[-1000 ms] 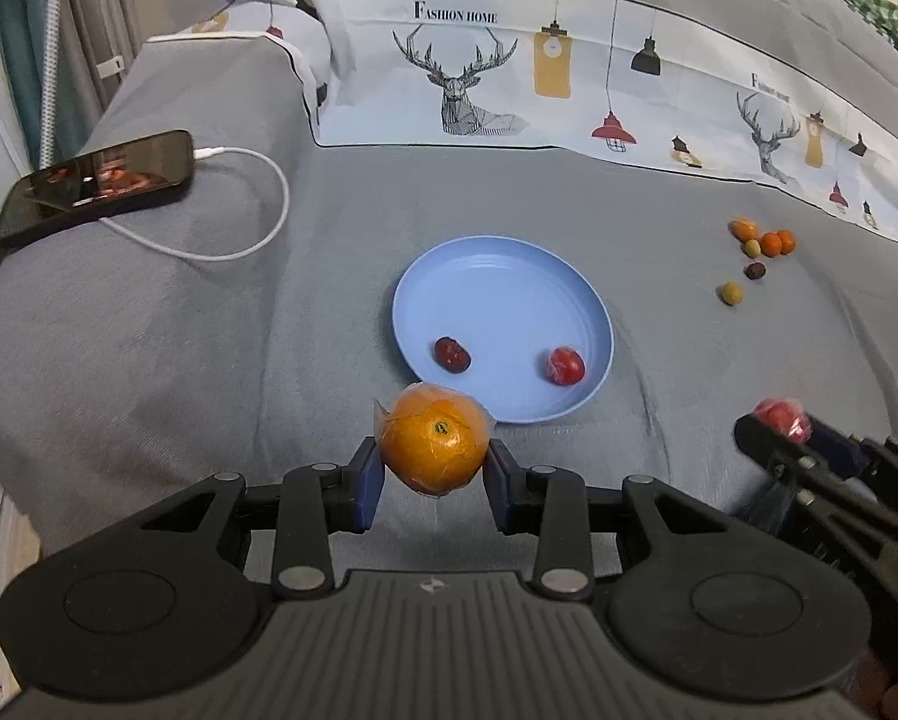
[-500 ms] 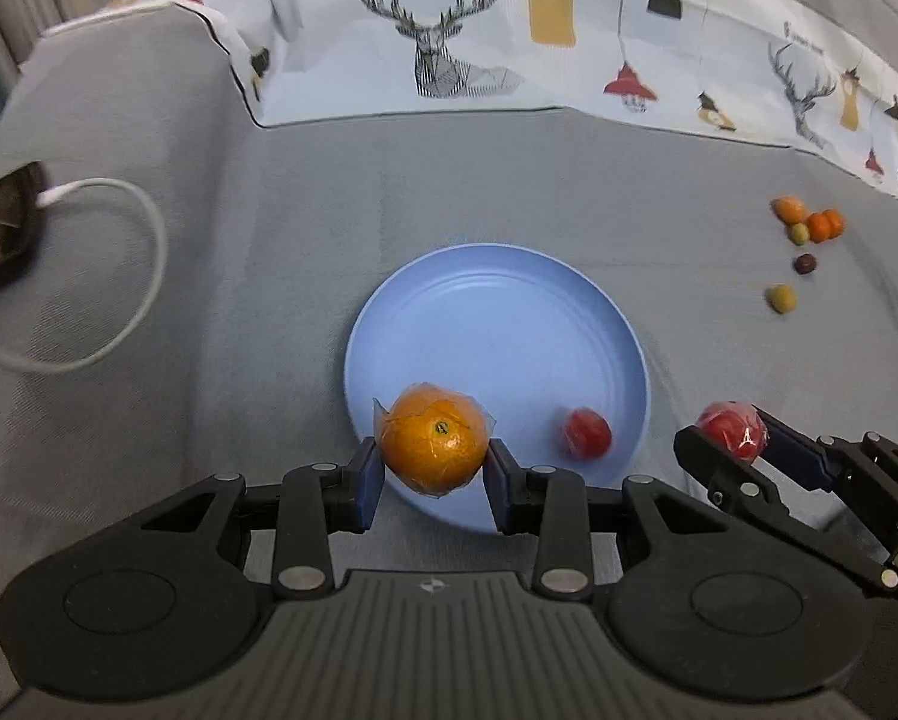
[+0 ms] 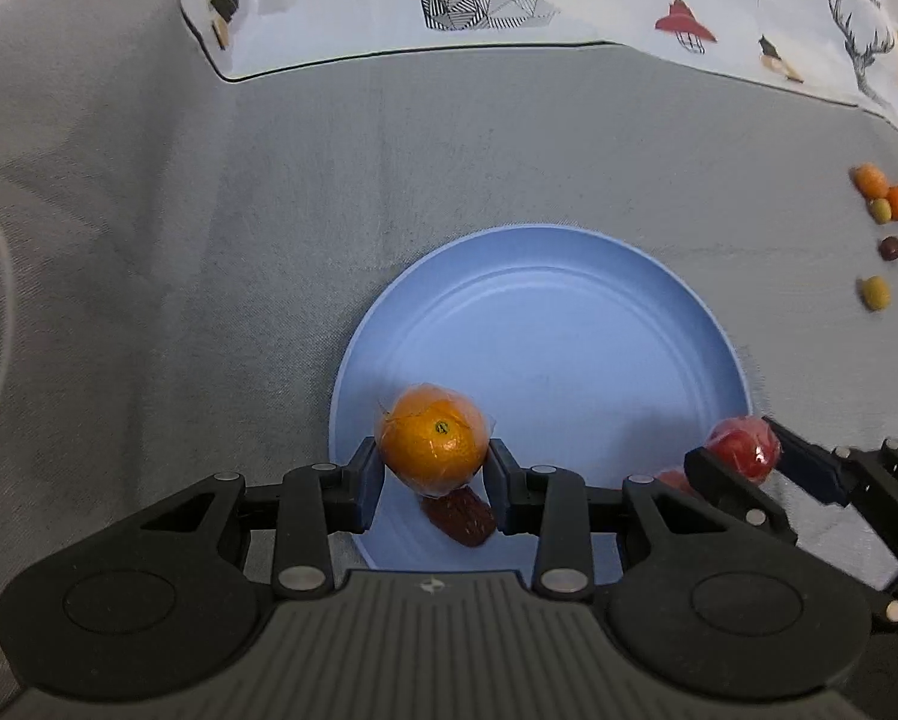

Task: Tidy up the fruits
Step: 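Open both tools to release the mandarin and tomato onto the plate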

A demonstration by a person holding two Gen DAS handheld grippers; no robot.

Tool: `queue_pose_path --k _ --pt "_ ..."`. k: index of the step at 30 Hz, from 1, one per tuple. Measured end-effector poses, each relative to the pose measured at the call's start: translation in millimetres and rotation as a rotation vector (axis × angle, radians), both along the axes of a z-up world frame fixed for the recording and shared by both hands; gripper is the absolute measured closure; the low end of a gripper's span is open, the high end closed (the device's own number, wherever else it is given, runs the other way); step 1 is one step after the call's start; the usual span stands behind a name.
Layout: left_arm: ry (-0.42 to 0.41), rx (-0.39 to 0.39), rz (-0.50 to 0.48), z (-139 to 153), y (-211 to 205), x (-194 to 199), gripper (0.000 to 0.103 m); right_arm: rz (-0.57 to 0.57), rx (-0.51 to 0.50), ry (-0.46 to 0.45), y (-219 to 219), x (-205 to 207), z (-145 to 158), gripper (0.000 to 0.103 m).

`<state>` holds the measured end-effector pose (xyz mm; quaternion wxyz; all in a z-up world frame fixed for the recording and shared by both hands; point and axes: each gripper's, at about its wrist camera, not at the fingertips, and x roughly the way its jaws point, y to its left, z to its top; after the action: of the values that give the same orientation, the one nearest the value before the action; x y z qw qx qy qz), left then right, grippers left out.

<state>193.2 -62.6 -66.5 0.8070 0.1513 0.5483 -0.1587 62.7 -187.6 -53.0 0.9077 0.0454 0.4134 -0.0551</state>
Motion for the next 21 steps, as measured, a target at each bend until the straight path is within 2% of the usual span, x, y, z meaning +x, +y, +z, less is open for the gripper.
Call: queue_pose_path --k 2,3,4,5,6,7,11,16,19,21 --pt "-0.033 0.015 -0.025 1.3 -3.1 0.2 0.050 -0.005 -0.008 -0.001 -1.4 5.6 -2.3 0.066" --pt "-0.058 0.026 -0.028 5.0 -4.5 -0.9 0.025 -0.007 -0.005 0.003 -2.5 8.1 -1.8 0.051" --pt "-0.086 0.027 -0.022 9.9 -4.6 -3.1 0.004 -0.008 0.005 0.006 -3.7 10.3 -0.3 0.043" --pt "-0.123 0.014 -0.013 16.5 -3.3 -6.4 0.000 -0.008 0.014 0.000 -4.9 10.0 2.8 0.030" --pt "-0.152 0.001 -0.006 22.3 -1.3 -9.9 0.001 -0.010 0.016 -0.014 -5.9 7.8 6.9 0.022" --pt "-0.156 0.001 -0.008 26.2 0.0 -12.3 0.001 -0.009 0.008 -0.023 -5.4 4.2 11.0 0.020" --pt "-0.102 0.030 0.000 31.9 9.3 -24.6 0.000 0.003 -0.040 -0.027 1.2 -21.8 24.4 0.009" --pt "-0.050 0.048 0.017 46.3 30.4 -60.0 0.000 0.007 0.001 -0.029 12.4 -68.2 47.6 0.007" --pt "-0.058 0.104 0.006 60.0 43.1 -92.9 0.000 -0.011 0.008 -0.072 19.1 -98.0 68.5 0.004" --pt "-0.068 0.114 -0.010 68.7 52.5 -115.4 0.000 -0.024 0.002 -0.111 22.3 -116.6 82.4 0.003"
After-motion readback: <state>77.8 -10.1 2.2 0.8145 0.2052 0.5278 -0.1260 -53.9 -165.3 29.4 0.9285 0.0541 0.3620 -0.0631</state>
